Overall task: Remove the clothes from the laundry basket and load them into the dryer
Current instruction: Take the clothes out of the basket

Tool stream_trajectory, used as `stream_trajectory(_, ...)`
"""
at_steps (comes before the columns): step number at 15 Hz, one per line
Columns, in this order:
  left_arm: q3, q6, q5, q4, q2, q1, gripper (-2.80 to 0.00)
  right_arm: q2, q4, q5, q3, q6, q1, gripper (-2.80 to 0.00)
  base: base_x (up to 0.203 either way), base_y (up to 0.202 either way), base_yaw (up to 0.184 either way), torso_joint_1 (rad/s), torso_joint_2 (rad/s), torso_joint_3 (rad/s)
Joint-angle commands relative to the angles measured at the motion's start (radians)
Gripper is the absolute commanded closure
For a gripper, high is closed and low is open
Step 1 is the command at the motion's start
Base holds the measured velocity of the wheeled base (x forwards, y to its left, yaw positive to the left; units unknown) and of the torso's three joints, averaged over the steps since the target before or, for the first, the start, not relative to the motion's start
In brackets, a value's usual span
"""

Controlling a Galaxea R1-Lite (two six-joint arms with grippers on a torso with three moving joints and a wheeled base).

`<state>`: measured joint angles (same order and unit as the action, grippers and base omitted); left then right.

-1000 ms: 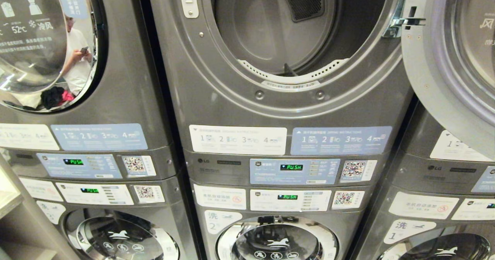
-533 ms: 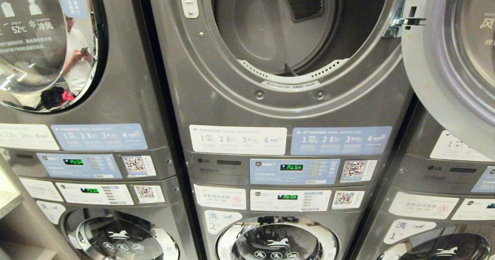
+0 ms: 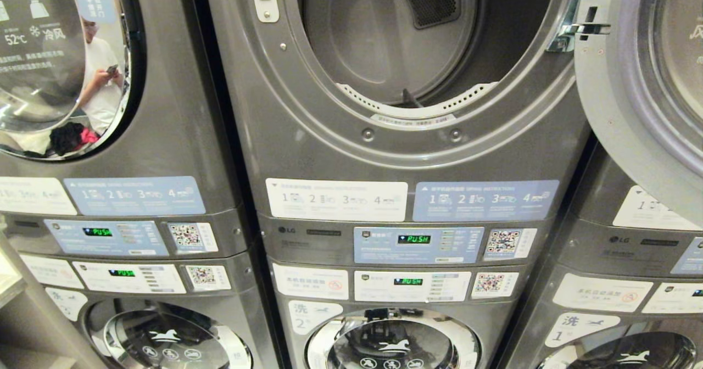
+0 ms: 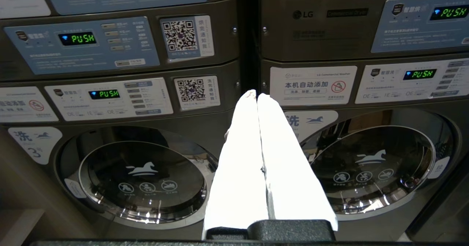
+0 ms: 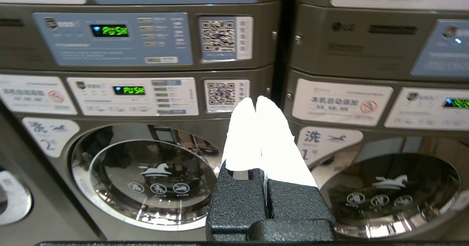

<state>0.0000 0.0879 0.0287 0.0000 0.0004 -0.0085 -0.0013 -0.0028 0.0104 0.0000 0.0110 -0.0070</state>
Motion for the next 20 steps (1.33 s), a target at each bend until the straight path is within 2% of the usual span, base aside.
stream_trajectory(1, 0.000, 0.001, 0.000, -0.001, 0.000, 0.001, 0.00, 0.001, 0.000, 0.000, 0.000, 0.000, 0.001, 0.00, -0.002, -0.101, 0.023, 0.002, 0.00, 0.002)
stream_trajectory(20, 0.000, -0.002, -0.001, -0.002, 0.000, 0.001, 0.00, 0.001, 0.000, 0.000, 0.000, 0.004, 0.001, 0.00, 0.000, -0.195, 0.001, 0.002, 0.00, 0.002)
